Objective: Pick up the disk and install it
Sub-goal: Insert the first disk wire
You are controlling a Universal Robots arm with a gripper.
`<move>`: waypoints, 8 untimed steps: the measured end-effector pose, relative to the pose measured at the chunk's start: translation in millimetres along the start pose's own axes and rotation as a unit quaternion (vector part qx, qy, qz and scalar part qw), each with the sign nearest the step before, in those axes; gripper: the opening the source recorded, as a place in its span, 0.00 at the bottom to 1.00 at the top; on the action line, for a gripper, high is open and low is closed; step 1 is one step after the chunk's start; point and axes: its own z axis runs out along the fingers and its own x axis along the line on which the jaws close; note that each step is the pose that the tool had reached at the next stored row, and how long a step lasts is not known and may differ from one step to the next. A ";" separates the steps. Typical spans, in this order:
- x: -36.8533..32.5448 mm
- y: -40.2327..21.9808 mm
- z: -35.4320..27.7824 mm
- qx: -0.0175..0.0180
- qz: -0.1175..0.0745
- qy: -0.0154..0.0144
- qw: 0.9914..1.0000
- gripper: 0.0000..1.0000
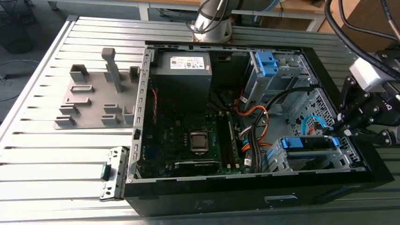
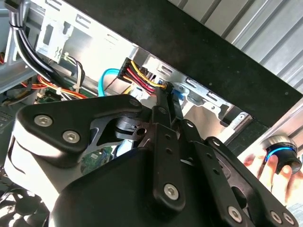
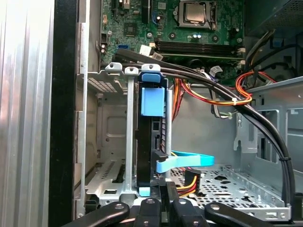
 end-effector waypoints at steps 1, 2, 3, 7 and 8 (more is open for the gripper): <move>-1.5 0.0 -0.3 0.000 0.000 0.000 1.000 0.16; -2.4 0.1 -0.2 0.000 0.000 0.000 1.000 0.16; -2.6 0.9 -0.2 0.000 0.000 0.000 1.000 0.16; -2.9 11.5 0.1 0.000 0.000 -0.002 1.000 0.16; -2.9 12.7 0.4 0.000 0.000 -0.002 1.000 0.16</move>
